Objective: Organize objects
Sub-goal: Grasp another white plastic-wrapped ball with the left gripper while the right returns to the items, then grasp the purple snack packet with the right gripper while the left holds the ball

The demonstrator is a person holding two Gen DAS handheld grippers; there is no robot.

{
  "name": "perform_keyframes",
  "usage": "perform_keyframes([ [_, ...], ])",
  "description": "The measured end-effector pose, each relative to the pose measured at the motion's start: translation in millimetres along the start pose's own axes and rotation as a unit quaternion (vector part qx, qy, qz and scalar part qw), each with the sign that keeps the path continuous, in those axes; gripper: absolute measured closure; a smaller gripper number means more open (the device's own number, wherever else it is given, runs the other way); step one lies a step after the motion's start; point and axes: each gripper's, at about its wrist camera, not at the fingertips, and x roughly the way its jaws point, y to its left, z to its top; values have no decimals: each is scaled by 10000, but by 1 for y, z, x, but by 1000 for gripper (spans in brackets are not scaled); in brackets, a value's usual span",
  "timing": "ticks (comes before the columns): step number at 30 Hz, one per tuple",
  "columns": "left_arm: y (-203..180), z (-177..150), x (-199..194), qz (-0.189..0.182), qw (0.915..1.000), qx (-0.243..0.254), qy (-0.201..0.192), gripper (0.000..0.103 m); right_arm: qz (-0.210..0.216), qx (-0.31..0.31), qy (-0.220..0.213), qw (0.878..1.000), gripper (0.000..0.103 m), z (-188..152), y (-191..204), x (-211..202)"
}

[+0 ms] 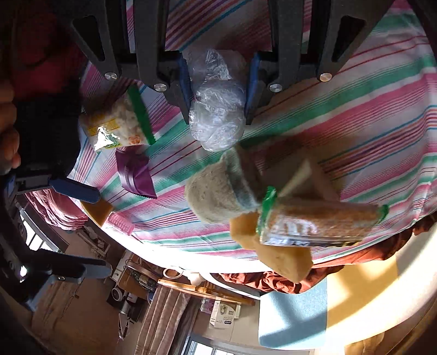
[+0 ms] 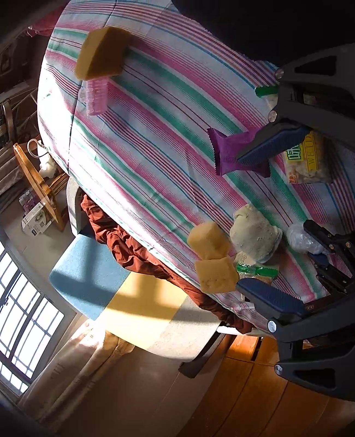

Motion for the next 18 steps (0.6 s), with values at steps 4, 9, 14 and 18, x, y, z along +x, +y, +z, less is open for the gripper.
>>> perform_keyframes([
  [4, 33, -33, -31, 459, 9980, -377, -226, 68, -150, 42, 63, 9999, 17, 0, -1, 3],
  [9, 54, -49, -39, 630, 9964, -415, -381, 68, -463, 109, 134, 9988, 17, 0, -3, 6],
  [14, 46, -54, -34, 866, 9947, -56, -555, 68, -948, 211, 247, 9950, 17, 2, -7, 13],
  [18, 49, -54, -35, 749, 9954, -101, -592, 68, -1183, 228, 280, 9923, 17, 3, -8, 16],
])
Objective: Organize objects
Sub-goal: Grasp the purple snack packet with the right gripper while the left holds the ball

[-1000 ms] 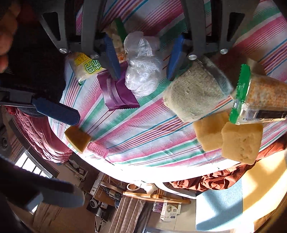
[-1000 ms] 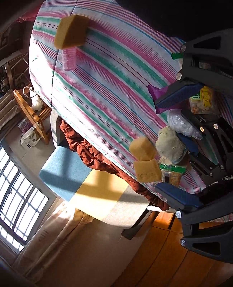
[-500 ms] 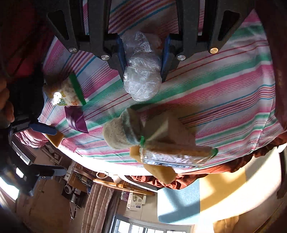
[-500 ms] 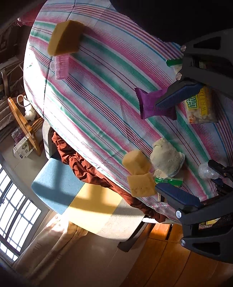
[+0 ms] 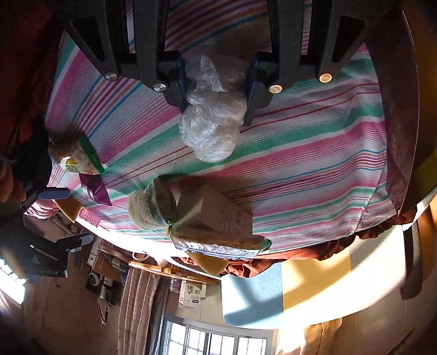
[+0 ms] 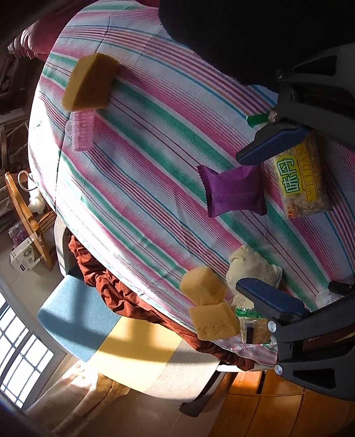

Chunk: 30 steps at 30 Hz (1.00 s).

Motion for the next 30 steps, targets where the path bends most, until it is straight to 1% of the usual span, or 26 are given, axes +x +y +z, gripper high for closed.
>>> perform_keyframes([
  [4, 1, 0, -1, -72, 10000, -55, -26, 68, -295, -31, 115, 9995, 18, 1, 2, 6],
  [9, 2, 0, -1, -148, 9999, -87, -16, 67, -852, -108, 400, 9955, 18, 4, 5, 22],
  [12, 2, 0, 0, -175, 9998, -79, 1, 67, -1031, -190, 377, 9938, 20, 8, 10, 30],
  [13, 2, 0, 0, -183, 9998, -87, 0, 67, -1047, -242, 385, 9935, 22, 8, 12, 35],
  [14, 2, -1, 0, -174, 9998, -79, -5, 67, -1098, -291, 453, 9925, 24, 8, 14, 42],
  [15, 2, -1, 0, -163, 9998, -65, -9, 67, -1209, -331, 578, 9904, 28, 8, 15, 50],
  [16, 2, -1, 0, -162, 9998, -62, -11, 67, -1307, -382, 661, 9885, 36, 7, 16, 56],
  [17, 2, -1, 0, -172, 9998, -70, -10, 67, -1374, -467, 645, 9873, 43, 7, 18, 59],
  [18, 2, -1, -1, -194, 9998, -87, -12, 67, -1470, -584, 602, 9856, 59, 8, 22, 62],
  [19, 3, -1, -1, -222, 9997, -113, -15, 67, -1550, -705, 596, 9836, 63, 7, 25, 64],
  [20, 3, -1, -1, -244, 9996, -134, -17, 67, -1588, -861, 610, 9817, 63, 5, 29, 66],
  [23, 4, -1, -2, -279, 9995, -168, -34, 67, -1453, -1415, 773, 9762, 66, -6, 48, 71],
  [24, 5, -1, -1, -284, 9994, -171, -37, 67, -1433, -1605, 886, 9725, 67, -12, 54, 75],
  [26, 6, -1, -1, -284, 9994, -172, -44, 67, -1575, -2016, 950, 9620, 67, -23, 65, 78],
  [27, 6, -1, -1, -289, 9994, -180, -50, 67, -1575, -2136, 996, 9590, 67, -27, 69, 79],
  [30, 7, -2, -2, -303, 9993, -205, -66, 67, -1351, -2235, 1197, 9579, 67, -40, 74, 75],
])
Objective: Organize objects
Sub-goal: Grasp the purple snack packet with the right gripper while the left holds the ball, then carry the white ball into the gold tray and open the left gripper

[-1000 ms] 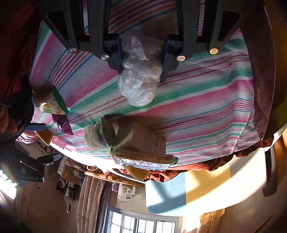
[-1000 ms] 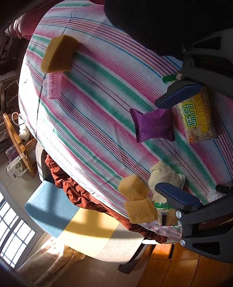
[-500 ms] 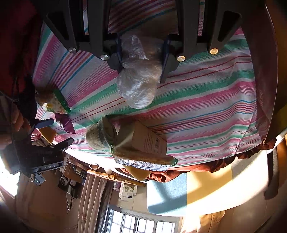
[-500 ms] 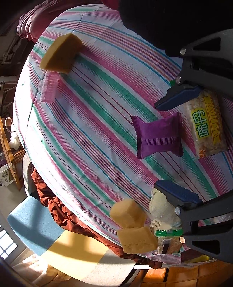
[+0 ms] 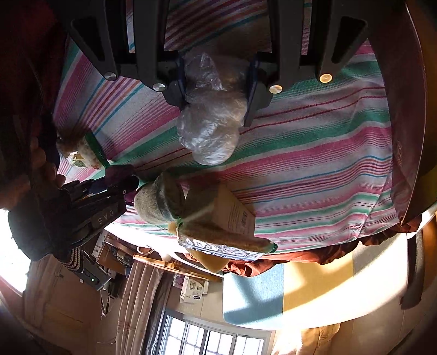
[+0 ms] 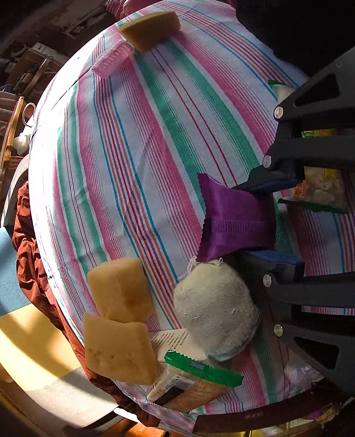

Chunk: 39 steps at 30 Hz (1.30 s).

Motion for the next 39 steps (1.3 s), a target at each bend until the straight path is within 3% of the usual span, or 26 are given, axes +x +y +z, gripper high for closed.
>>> perform_keyframes([
  [6, 0, 0, 0, -16, 10000, -25, -21, 67, 316, -630, 72, 9975, 67, -27, 36, -3],
  [24, -5, -6, -16, 242, 9996, 21, 118, 70, 27, -1074, -174, 9941, 68, -31, 43, -5],
  [29, -6, -8, -36, 223, 9996, -70, 131, 70, -23, -1130, -195, 9934, 68, -32, 42, -8],
  [33, 2, 0, -63, 241, 9996, -156, -86, 70, -63, -1167, -207, 9929, 68, -33, 41, -9],
  [39, 54, 23, -107, 583, 9960, -624, -266, 70, -121, -1214, -224, 9923, 68, -33, 39, -12],
])
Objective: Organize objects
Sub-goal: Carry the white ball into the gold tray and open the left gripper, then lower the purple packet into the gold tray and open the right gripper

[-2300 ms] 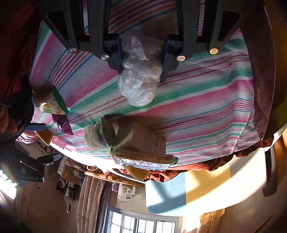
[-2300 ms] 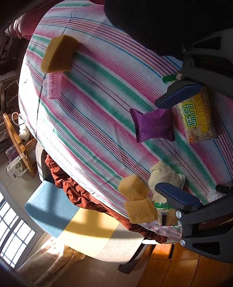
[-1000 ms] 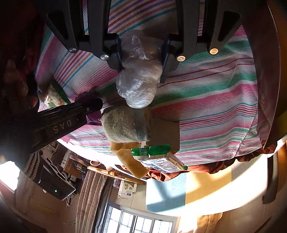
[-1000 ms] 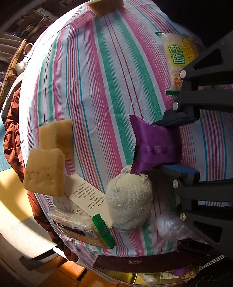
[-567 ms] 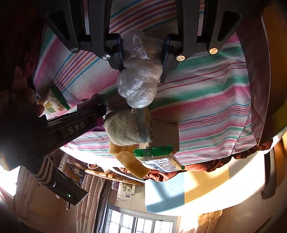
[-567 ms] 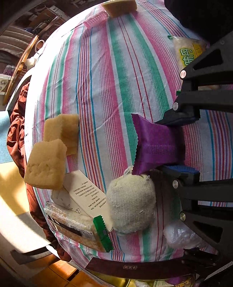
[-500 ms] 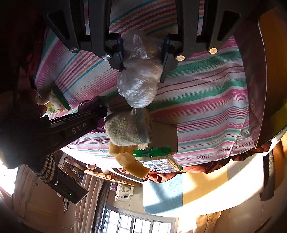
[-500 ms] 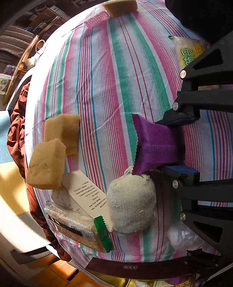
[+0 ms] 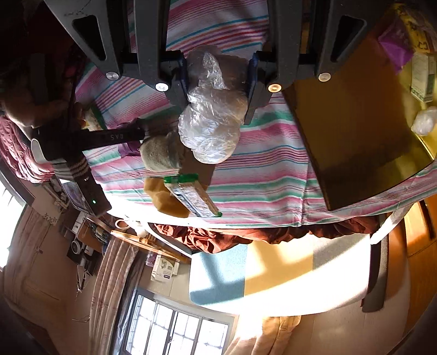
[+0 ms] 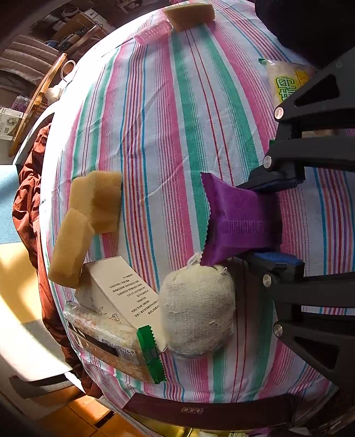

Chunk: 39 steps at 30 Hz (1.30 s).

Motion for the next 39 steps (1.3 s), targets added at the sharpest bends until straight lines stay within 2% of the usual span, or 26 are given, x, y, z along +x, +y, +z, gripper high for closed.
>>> perform_keyframes([
  [4, 64, 16, -14, 519, 9977, -413, 96, 69, -15, -15, -1, 10000, 68, 1, -2, -2],
  [7, 118, 22, -20, 893, 9922, -838, 219, 69, -33, -32, -2, 10000, 68, 1, -4, -3],
  [11, 176, 19, -17, 1074, 9834, -1363, 535, 69, -45, -47, -2, 10000, 68, 3, -6, -4],
  [16, 219, 16, -6, 1430, 9714, -1742, 750, 67, -48, -50, -2, 10000, 68, 3, -8, -5],
  [20, 239, 15, -5, 1842, 9627, -1831, 762, 64, -59, -63, -3, 10000, 68, 4, -9, -6],
  [21, 242, 13, -5, 1914, 9609, -1845, 781, 63, -63, -68, -4, 10000, 67, 5, -9, -7],
  [24, 249, 10, -6, 2024, 9573, -1878, 851, 45, -69, -76, -4, 9999, 67, 6, -12, -8],
  [29, 242, 5, -18, 2040, 9582, -1890, 671, 45, -76, -80, -8, 9999, 67, 7, -13, -9],
  [37, 187, -4, -55, 2124, 9664, -1445, 6, 40, -160, -178, -15, 9997, 67, 11, -8, -11],
  [38, 181, -6, -59, 2123, 9668, -1423, -67, 40, -166, -200, -16, 9997, 67, 2, 11, -8],
  [39, 176, -7, -61, 2110, 9674, -1394, -102, 40, -169, -219, -13, 9996, 68, 8, 34, 0],
])
